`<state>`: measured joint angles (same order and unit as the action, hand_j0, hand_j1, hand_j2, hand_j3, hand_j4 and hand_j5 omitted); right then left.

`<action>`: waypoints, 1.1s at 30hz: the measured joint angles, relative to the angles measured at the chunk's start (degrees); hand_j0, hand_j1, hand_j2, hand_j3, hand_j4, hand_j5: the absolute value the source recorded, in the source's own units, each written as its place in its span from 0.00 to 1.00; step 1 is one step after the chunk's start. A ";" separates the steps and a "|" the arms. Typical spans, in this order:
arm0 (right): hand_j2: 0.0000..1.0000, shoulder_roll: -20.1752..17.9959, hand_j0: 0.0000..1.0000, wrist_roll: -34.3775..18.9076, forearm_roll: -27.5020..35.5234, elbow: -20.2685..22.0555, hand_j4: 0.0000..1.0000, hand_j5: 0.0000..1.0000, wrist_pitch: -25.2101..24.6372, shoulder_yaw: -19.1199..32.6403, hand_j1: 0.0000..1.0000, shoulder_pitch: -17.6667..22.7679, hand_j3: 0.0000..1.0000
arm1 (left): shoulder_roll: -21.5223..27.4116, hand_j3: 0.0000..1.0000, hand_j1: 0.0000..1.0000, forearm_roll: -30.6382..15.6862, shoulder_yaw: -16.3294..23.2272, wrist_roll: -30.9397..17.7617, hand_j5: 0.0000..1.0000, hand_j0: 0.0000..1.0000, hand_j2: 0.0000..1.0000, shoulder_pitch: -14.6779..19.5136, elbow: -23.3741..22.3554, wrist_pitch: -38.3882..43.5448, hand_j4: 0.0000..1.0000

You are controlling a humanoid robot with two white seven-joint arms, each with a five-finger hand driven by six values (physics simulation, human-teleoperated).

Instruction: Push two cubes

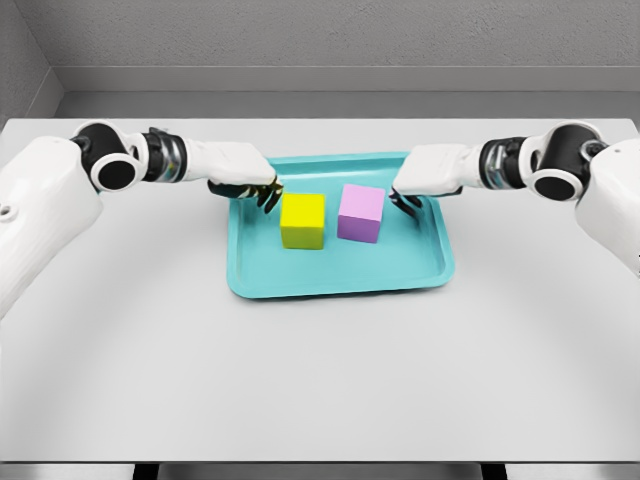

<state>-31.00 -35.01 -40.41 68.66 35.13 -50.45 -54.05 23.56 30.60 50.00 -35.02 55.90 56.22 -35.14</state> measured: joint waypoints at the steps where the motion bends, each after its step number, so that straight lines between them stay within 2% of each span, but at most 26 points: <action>1: 0.28 0.32 0.28 0.00 -0.01 -0.23 0.28 0.28 0.00 -0.02 0.28 0.00 0.28 | 0.07 0.36 0.36 -0.07 -0.02 0.00 0.36 0.36 0.36 -0.09 0.06 0.00 0.36; 14: 0.28 3.71 0.28 -0.02 -0.17 -0.61 0.28 0.28 0.00 -0.44 0.28 -0.79 0.28 | -1.27 0.36 0.36 -0.22 0.22 -0.02 0.36 0.36 0.36 -0.26 0.12 0.21 0.36; 17: 0.29 3.82 0.29 -0.01 -0.08 -0.53 0.29 0.29 0.01 -0.35 0.29 -0.88 0.29 | 0.41 0.36 0.36 -0.70 -0.48 0.00 0.36 0.36 0.36 0.09 -0.16 0.08 0.36; 21: 0.33 3.24 0.33 0.00 0.35 -0.54 0.33 0.33 0.01 0.73 0.33 -1.05 0.33 | 4.79 0.36 0.36 -1.76 -3.90 0.00 0.36 0.36 0.36 0.00 -0.41 0.02 0.36; 23: 0.34 2.69 0.34 0.00 0.46 -0.61 0.34 0.34 0.01 1.80 0.34 -1.05 0.34 | 6.88 0.37 0.37 -4.88 -4.45 0.00 0.37 0.37 0.37 -0.35 0.05 -0.01 0.37; 25: 0.34 2.45 0.34 0.00 0.60 -1.28 0.34 0.34 0.00 2.99 0.34 -0.97 0.34 | 9.67 0.37 0.37 -9.05 -2.28 0.00 0.37 0.37 0.37 -1.49 4.47 -0.02 0.37; 28: 0.34 3.18 0.34 0.00 0.52 -4.00 0.34 0.34 -0.01 4.24 0.34 -2.72 0.34 | 10.97 0.37 0.37 -12.20 3.04 0.00 0.37 0.37 0.37 -2.02 13.51 0.00 0.37; 31: 0.34 5.23 0.34 0.00 0.19 -6.51 0.34 0.34 0.00 4.64 0.34 -3.87 0.34 | 10.46 0.38 0.38 -13.15 5.31 0.00 0.38 0.38 0.38 -2.11 16.13 0.00 0.38; 33: 0.34 6.32 0.34 0.00 0.04 -7.72 0.34 0.34 0.00 4.70 0.34 -4.22 0.34 | 10.18 0.38 0.38 -13.56 5.97 0.00 0.38 0.38 0.38 -2.46 16.05 0.00 0.38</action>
<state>-24.68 -35.01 -40.38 60.93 35.13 -45.75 -58.27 33.74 17.03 55.96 -35.02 53.44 72.28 -35.14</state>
